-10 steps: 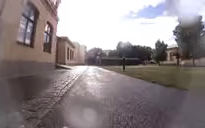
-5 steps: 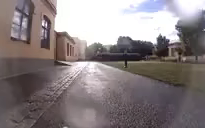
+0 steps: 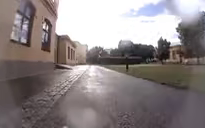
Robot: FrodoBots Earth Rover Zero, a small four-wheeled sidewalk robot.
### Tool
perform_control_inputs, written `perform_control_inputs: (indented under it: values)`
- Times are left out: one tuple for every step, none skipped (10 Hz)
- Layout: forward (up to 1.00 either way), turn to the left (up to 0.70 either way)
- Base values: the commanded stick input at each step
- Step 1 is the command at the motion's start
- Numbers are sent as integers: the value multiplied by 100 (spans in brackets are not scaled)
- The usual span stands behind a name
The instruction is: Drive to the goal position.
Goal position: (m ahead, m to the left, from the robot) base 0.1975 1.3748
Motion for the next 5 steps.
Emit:
perform_control_inputs:
  values:
    - [77,0]
    - [75,0]
    - [73,0]
    - [71,0]
    - [69,0]
